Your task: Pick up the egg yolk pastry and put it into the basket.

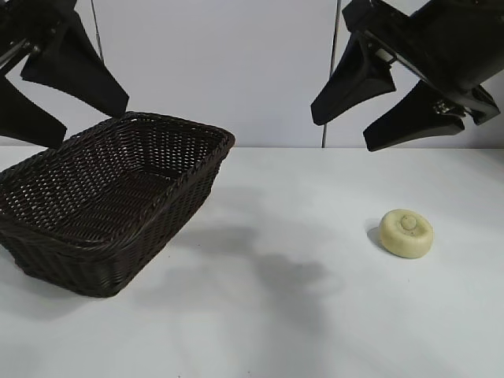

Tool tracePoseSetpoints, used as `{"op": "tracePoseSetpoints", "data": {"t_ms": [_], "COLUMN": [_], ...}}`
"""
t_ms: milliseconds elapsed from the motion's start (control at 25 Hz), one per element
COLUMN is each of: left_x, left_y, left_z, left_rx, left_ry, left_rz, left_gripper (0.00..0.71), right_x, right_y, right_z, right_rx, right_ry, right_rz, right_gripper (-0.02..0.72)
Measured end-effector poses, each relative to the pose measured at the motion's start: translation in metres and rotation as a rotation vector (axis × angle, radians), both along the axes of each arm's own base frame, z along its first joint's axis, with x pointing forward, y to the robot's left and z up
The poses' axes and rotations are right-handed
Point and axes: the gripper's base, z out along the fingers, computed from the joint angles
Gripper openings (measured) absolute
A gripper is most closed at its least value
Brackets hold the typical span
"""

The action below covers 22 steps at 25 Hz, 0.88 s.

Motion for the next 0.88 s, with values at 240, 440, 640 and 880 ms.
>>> {"op": "tracePoseSetpoints", "data": {"t_ms": [240,440,640,880], "left_x": [0.0,0.0,0.0,0.0013], "left_y": [0.0,0.0,0.0,0.0005], "left_z": [0.0,0.0,0.0,0.0004], "left_rx": [0.0,0.0,0.0,0.001], "left_ry": [0.0,0.0,-0.001,-0.013], "left_rz": [0.0,0.0,-0.001,0.01], "left_gripper": [0.564,0.564,0.564,0.564], "right_x": [0.0,0.0,0.0,0.0], "right_y": [0.0,0.0,0.0,0.0], "right_z": [0.0,0.0,0.0,0.0], "right_rx": [0.0,0.0,0.0,0.0], "right_ry": [0.0,0.0,0.0,0.0], "right_rz": [0.0,0.0,0.0,0.0], "right_gripper": [0.498,0.498,0.498,0.498]}}
